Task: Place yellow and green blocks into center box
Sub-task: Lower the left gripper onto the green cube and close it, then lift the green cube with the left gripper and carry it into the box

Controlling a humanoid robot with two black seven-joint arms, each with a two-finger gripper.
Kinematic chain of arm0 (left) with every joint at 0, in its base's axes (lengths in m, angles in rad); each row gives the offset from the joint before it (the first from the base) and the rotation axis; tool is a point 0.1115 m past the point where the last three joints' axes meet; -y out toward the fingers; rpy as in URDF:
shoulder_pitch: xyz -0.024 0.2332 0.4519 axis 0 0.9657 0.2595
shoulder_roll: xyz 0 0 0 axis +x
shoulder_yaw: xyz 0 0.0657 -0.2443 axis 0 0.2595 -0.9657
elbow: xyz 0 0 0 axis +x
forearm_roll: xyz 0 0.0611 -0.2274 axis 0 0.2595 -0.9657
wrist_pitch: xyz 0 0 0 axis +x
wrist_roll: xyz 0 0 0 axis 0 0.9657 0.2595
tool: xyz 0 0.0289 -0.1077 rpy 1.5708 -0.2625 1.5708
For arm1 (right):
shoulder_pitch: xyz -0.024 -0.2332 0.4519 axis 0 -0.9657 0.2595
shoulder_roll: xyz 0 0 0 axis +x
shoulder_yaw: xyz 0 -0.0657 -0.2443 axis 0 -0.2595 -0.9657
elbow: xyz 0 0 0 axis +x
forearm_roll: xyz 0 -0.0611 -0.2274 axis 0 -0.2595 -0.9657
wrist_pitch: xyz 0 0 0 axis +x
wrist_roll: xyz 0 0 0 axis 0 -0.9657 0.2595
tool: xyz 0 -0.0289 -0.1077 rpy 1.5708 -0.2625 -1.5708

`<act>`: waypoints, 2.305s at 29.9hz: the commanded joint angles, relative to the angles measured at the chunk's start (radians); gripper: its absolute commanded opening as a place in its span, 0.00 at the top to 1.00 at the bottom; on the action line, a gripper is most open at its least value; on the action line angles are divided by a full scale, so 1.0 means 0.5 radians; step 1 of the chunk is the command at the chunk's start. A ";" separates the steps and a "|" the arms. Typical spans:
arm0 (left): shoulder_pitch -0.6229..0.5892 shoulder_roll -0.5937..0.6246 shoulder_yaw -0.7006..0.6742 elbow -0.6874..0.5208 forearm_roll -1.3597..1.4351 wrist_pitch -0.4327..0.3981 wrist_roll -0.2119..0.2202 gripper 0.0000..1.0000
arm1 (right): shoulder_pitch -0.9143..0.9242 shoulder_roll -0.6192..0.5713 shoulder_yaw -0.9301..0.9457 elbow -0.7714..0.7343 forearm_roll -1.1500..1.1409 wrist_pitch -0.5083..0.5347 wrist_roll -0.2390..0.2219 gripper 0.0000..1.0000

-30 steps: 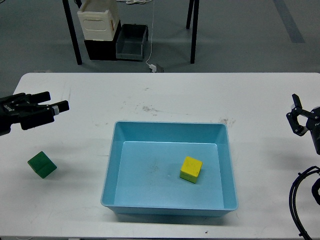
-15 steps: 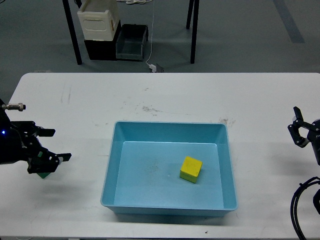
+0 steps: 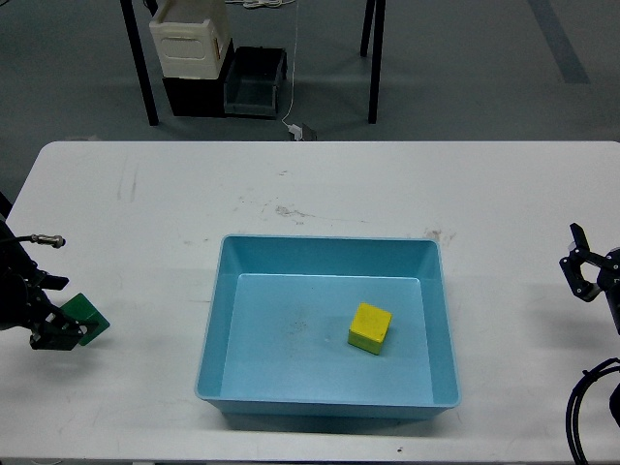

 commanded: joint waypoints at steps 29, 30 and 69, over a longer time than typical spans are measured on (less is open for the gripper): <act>0.004 -0.132 0.100 0.152 -0.026 0.089 0.000 0.31 | -0.041 -0.002 -0.002 -0.006 -0.002 0.000 0.030 0.00; 0.004 -0.132 0.100 0.152 -0.026 0.089 0.000 0.36 | -0.041 -0.002 0.001 -0.006 -0.002 0.000 0.030 0.00; -0.849 -0.600 0.075 -0.676 -0.293 -0.395 0.000 0.75 | -0.087 0.038 -0.021 -0.006 -0.002 -0.003 0.030 0.00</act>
